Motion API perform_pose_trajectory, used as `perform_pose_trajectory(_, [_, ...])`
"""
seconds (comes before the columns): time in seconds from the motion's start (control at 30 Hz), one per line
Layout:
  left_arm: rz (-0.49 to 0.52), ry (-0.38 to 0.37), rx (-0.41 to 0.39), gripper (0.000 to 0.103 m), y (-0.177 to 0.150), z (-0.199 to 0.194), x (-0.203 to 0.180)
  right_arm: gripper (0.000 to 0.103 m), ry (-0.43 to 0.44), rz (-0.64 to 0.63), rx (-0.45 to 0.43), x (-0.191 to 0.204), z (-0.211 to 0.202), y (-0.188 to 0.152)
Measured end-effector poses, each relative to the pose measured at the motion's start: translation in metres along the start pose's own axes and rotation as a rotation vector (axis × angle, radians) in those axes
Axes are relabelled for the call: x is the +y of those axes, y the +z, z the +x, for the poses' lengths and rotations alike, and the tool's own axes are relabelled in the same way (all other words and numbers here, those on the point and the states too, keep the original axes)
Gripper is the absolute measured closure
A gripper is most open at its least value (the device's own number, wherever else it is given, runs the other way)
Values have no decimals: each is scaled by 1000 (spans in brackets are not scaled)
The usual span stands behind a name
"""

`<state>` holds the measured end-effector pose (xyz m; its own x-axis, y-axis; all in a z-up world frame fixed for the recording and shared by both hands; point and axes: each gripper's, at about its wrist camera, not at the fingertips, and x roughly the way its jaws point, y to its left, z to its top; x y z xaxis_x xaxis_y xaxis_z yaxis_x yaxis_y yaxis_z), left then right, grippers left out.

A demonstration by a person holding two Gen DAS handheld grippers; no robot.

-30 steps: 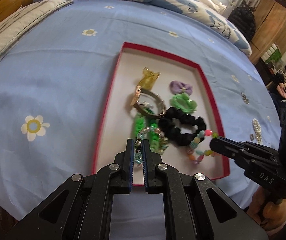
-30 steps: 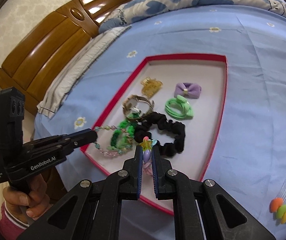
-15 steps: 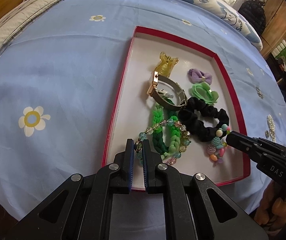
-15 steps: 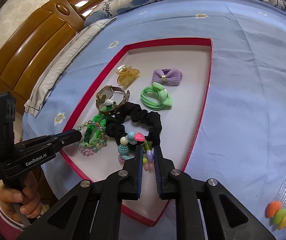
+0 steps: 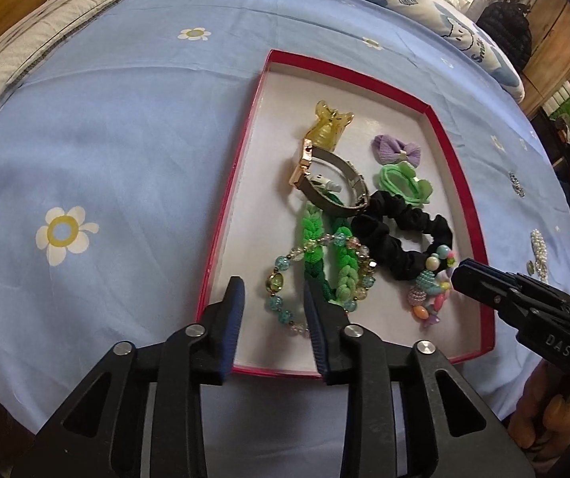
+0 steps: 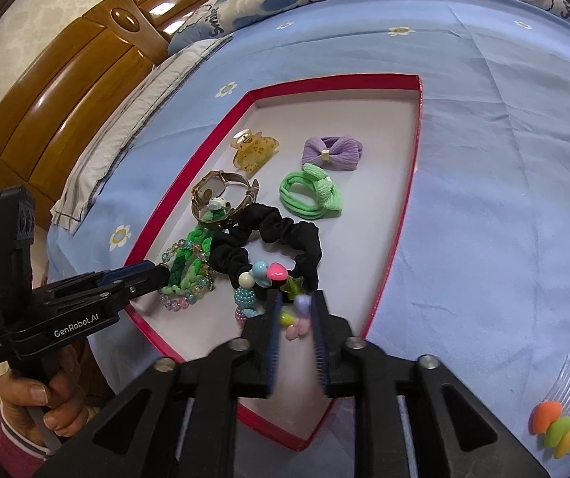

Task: Organize jewelry
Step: 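Move both tools back toward the silver ring and pearl bracelet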

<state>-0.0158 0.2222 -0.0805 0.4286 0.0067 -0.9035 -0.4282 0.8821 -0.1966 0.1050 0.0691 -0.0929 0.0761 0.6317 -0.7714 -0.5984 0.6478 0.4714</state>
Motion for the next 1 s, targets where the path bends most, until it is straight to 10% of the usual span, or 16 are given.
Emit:
perform_pose_trajectory(0.2, [25, 15, -37, 53, 0, -13, -11, 60, 22, 5, -33, -1, -17, -3])
perform_pose_trajectory(1.0, [212, -98, -57, 53, -4, -33, -118, 60, -117, 259, -216, -118, -129, -53])
